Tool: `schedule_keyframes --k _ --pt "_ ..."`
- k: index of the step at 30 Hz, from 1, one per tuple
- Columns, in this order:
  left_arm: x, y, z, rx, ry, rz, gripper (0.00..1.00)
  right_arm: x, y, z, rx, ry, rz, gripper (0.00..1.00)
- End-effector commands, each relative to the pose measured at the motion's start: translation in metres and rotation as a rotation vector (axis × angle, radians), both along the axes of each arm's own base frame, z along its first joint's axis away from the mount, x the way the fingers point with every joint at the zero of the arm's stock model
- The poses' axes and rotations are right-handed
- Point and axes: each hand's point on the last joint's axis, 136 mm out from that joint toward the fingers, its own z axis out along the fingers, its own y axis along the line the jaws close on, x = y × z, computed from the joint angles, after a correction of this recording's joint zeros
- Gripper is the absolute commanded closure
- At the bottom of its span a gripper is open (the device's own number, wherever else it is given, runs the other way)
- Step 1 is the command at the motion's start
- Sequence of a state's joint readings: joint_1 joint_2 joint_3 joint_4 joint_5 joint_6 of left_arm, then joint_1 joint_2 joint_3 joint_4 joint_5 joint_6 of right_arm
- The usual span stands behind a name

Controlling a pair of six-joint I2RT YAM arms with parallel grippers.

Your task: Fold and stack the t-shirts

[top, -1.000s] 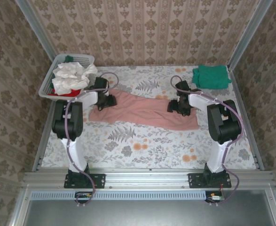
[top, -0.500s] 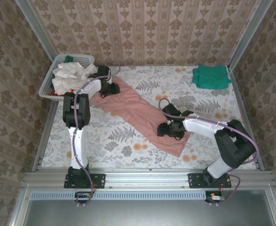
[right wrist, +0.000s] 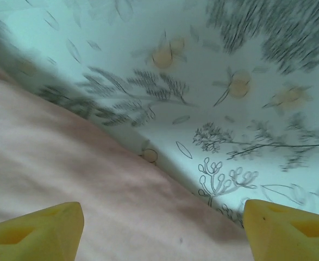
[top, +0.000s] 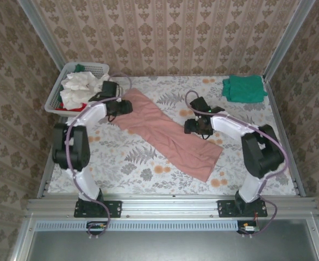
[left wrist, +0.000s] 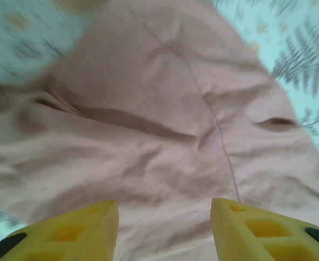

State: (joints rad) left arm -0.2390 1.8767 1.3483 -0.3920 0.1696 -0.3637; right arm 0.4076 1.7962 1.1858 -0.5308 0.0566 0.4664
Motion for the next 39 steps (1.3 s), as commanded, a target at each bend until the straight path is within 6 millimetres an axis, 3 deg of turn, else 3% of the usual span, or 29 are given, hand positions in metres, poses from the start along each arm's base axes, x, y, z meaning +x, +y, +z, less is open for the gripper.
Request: schedule_keyframes --k 1,7,11,17,20,23,25,28,30,34,39 --pt "0.01 -0.024 -0.038 -0.035 0.075 -0.002 0.53 -0.015 0.008 -0.017 -0.02 0.057 0.049 0.22" --pt "0.044 -0.048 -0.073 -0.061 0.123 -0.013 0.55 -0.058 0.01 -0.032 -0.038 0.089 0.055 0.22" --pt "0.068 -0.073 -0.078 -0.112 0.102 -0.066 0.54 -0.097 0.02 -0.044 -0.033 0.125 0.065 0.21" --pt "0.095 -0.14 -0.064 -0.267 0.079 -0.231 0.54 -0.149 0.057 -0.046 -0.011 0.155 0.102 0.19" --pt "0.105 -0.17 -0.049 -0.321 0.044 -0.314 0.52 -0.16 0.085 -0.029 0.03 0.126 0.159 0.19" --pt "0.112 -0.196 -0.023 -0.392 -0.006 -0.401 0.5 -0.157 0.081 -0.002 0.004 0.083 0.182 0.17" --pt "0.116 -0.201 -0.006 -0.442 -0.028 -0.423 0.5 -0.148 0.071 0.022 -0.03 0.011 0.186 0.16" --pt "0.117 -0.188 0.018 -0.416 -0.06 -0.419 0.47 -0.136 0.052 0.041 -0.032 -0.064 0.167 0.14" --pt "0.112 -0.169 0.028 -0.353 -0.068 -0.392 0.46 -0.133 0.039 0.03 -0.04 -0.051 0.148 0.16" --pt "0.085 -0.148 0.034 -0.263 -0.059 -0.353 0.45 -0.143 0.026 0.009 -0.048 0.001 0.123 0.26" --pt "0.063 -0.167 0.01 -0.257 -0.036 -0.341 0.45 -0.162 0.037 -0.017 0.022 0.054 0.124 0.35"
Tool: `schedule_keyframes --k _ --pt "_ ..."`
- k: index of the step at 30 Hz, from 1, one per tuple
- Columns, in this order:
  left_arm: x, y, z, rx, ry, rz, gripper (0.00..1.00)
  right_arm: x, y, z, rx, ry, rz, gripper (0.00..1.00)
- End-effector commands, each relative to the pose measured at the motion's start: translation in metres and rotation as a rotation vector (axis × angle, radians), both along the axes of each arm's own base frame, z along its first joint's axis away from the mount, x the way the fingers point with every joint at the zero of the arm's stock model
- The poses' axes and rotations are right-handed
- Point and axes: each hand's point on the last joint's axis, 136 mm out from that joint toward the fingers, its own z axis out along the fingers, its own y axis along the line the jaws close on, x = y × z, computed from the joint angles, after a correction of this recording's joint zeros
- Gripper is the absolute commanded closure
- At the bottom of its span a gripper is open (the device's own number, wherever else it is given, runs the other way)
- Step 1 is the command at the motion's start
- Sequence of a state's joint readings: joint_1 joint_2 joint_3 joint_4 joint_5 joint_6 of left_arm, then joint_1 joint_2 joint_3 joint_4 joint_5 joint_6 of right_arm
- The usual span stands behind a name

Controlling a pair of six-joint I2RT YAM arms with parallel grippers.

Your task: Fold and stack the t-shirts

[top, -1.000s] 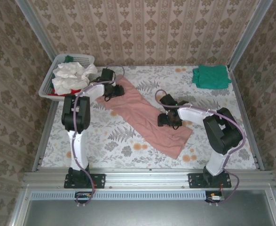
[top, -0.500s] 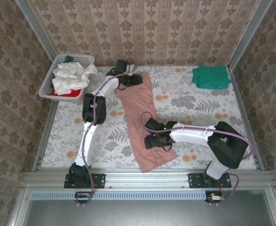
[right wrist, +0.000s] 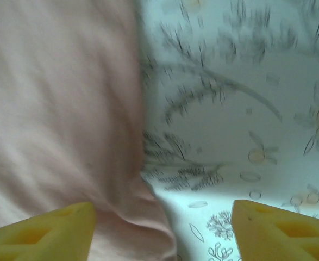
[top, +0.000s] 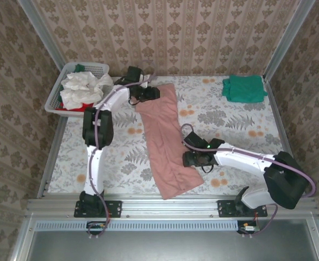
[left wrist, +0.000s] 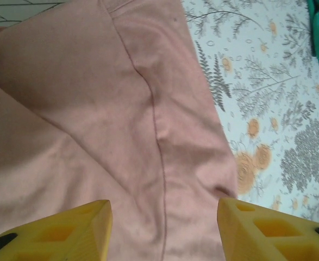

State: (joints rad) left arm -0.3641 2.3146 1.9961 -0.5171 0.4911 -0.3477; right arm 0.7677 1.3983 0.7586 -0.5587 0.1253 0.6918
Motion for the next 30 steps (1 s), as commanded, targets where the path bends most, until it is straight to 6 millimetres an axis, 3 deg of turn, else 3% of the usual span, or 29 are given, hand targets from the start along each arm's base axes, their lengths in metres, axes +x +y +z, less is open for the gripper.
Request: schedule_keyframes --k 1,5,9,12,16,19,21,24,29,30 --pt "-0.004 -0.028 -0.02 0.005 -0.017 -0.024 0.45 -0.01 0.01 -0.011 0.031 0.025 0.002 0.36" --pt "0.008 -0.052 -0.051 0.002 0.048 -0.046 0.5 -0.026 0.022 -0.017 0.042 0.033 0.016 0.37" --pt "0.022 -0.068 -0.067 -0.021 0.048 -0.054 0.49 -0.038 0.038 -0.02 0.057 0.032 0.027 0.37" --pt "0.034 -0.077 -0.069 -0.067 0.041 -0.064 0.49 -0.041 0.06 -0.021 0.099 0.031 0.049 0.36" --pt "0.049 -0.09 -0.062 -0.162 -0.005 -0.078 0.46 -0.046 0.104 -0.016 0.158 0.043 0.117 0.35" --pt "0.057 -0.1 -0.047 -0.263 -0.048 -0.107 0.44 -0.049 0.133 -0.007 0.165 0.049 0.189 0.32" --pt "0.06 -0.103 -0.035 -0.305 -0.062 -0.119 0.44 -0.046 0.134 0.0 0.127 0.041 0.203 0.31" --pt "0.063 -0.095 -0.007 -0.308 -0.098 -0.128 0.42 -0.04 0.116 0.019 0.058 -0.012 0.207 0.29" --pt "0.064 -0.055 0.053 -0.246 -0.173 -0.092 0.29 -0.026 0.088 0.062 0.055 -0.123 0.201 0.25" --pt "0.063 -0.045 0.062 -0.231 -0.183 -0.078 0.2 -0.024 0.084 0.067 0.057 -0.143 0.199 0.25"
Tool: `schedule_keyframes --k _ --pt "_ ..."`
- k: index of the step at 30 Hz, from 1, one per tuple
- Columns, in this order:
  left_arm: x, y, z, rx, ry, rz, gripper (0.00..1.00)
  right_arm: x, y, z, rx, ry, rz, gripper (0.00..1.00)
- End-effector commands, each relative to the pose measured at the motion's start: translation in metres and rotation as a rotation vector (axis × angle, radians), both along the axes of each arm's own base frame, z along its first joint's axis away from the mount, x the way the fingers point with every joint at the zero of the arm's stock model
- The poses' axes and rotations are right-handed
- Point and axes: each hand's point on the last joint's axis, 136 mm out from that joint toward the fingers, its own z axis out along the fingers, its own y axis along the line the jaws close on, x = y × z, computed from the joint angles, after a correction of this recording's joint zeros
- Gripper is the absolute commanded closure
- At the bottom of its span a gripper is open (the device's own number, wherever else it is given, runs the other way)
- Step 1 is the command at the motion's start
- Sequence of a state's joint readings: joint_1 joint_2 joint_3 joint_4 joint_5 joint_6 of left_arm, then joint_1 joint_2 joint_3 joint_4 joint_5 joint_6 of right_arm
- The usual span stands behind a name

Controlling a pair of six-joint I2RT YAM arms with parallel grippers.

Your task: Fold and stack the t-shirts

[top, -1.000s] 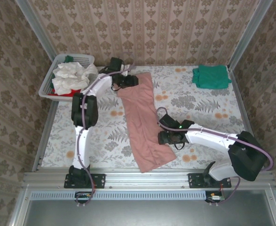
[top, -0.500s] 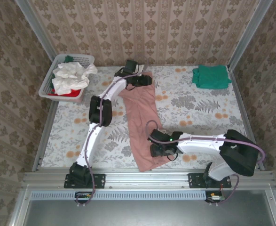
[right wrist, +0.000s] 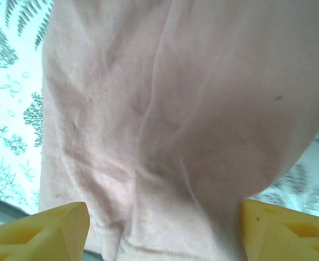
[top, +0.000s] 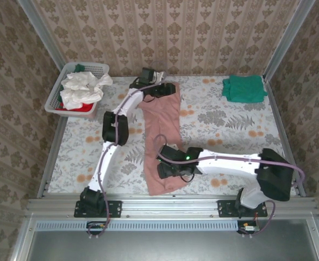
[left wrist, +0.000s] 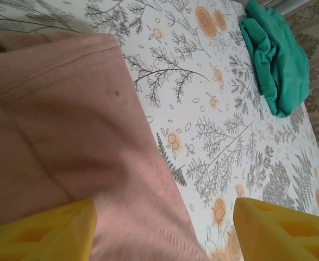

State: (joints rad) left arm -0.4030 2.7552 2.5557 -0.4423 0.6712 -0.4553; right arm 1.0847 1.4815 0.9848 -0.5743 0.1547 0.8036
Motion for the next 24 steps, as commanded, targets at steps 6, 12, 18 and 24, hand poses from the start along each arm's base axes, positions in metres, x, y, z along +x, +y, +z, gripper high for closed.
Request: schedule_keyframes --k 6,12,18,24 --pt "-0.027 0.1 0.114 0.171 -0.191 0.162 0.0 0.036 -0.055 0.02 -0.005 -0.108 -0.074 0.27" --pt "-0.086 0.152 0.077 0.259 -0.116 0.303 0.0 0.041 -0.056 -0.029 -0.042 0.008 -0.091 0.38" --pt "-0.121 0.124 0.021 0.339 -0.055 0.254 0.02 0.018 -0.058 -0.054 -0.138 0.039 -0.107 0.41" --pt "-0.083 0.073 -0.019 0.297 0.014 0.169 0.42 -0.008 -0.039 -0.068 -0.128 0.059 -0.103 0.47"
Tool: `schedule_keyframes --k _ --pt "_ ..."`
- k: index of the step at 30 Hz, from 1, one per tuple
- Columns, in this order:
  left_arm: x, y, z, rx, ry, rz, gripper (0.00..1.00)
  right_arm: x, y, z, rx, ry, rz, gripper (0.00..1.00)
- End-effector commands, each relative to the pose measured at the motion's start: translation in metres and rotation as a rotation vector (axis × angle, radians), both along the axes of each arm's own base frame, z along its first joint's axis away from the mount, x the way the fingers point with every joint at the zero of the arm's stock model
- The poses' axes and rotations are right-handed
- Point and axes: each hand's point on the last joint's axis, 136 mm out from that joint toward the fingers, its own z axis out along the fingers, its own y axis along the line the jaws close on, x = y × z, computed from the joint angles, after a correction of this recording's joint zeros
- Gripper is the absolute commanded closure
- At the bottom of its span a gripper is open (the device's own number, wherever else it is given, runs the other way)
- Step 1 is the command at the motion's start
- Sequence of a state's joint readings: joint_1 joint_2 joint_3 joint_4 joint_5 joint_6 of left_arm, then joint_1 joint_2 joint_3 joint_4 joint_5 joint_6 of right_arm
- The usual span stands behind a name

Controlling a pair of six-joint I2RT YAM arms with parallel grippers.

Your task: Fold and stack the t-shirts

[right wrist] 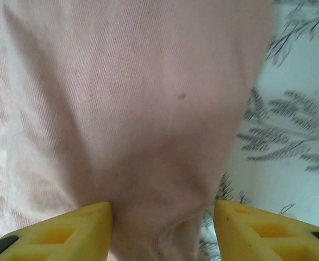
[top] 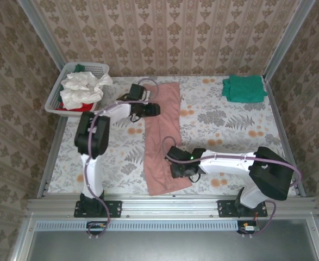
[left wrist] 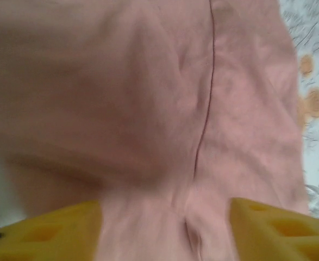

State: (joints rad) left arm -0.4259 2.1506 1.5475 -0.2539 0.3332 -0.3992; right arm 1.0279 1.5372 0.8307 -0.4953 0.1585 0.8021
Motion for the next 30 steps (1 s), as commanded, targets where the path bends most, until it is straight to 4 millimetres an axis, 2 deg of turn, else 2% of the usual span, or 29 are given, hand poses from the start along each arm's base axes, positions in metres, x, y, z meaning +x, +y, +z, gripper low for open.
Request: schedule_keyframes --k 1,7,10,14,17,19,20,22,24,25,26,28,30 --pt "0.03 -0.02 0.009 -0.027 -0.048 -0.013 0.43 -0.011 0.006 -0.01 -0.007 -0.003 -0.042 0.48" --pt "0.065 -0.038 -0.016 0.024 -0.029 -0.037 0.38 -0.029 0.032 -0.016 0.0 0.032 0.001 0.46" --pt "0.077 -0.047 -0.02 0.017 -0.02 -0.058 0.36 -0.025 0.029 -0.003 -0.013 0.002 0.003 0.42" --pt "0.09 -0.056 -0.008 -0.006 -0.063 -0.085 0.33 -0.015 0.029 0.023 0.042 -0.045 0.022 0.37" --pt "0.093 -0.062 0.01 -0.03 -0.082 -0.118 0.33 -0.004 0.032 0.051 0.102 -0.117 0.069 0.34" --pt "0.089 -0.063 0.022 -0.05 -0.087 -0.136 0.3 0.008 0.025 0.064 0.12 -0.156 0.068 0.33" --pt "0.087 -0.064 0.032 -0.056 -0.105 -0.146 0.27 0.016 0.019 0.08 0.153 -0.19 0.055 0.33" --pt "0.084 -0.059 0.047 -0.057 -0.137 -0.16 0.24 0.029 0.009 0.096 0.187 -0.23 0.036 0.32" --pt "0.083 -0.049 0.062 -0.054 -0.163 -0.155 0.2 0.037 0.007 0.111 0.22 -0.284 0.061 0.32" --pt "0.082 -0.042 0.071 -0.061 -0.165 -0.15 0.07 0.037 0.008 0.117 0.226 -0.315 0.112 0.32" --pt "0.082 -0.035 0.084 -0.077 -0.177 -0.141 0.0 0.037 0.008 0.121 0.221 -0.34 0.156 0.32" --pt "0.076 -0.019 0.106 -0.099 -0.201 -0.123 0.0 0.034 0.005 0.121 0.203 -0.388 0.243 0.3" --pt "0.065 0.0 0.13 -0.084 -0.255 -0.092 0.0 0.033 -0.005 0.121 0.16 -0.456 0.312 0.2"
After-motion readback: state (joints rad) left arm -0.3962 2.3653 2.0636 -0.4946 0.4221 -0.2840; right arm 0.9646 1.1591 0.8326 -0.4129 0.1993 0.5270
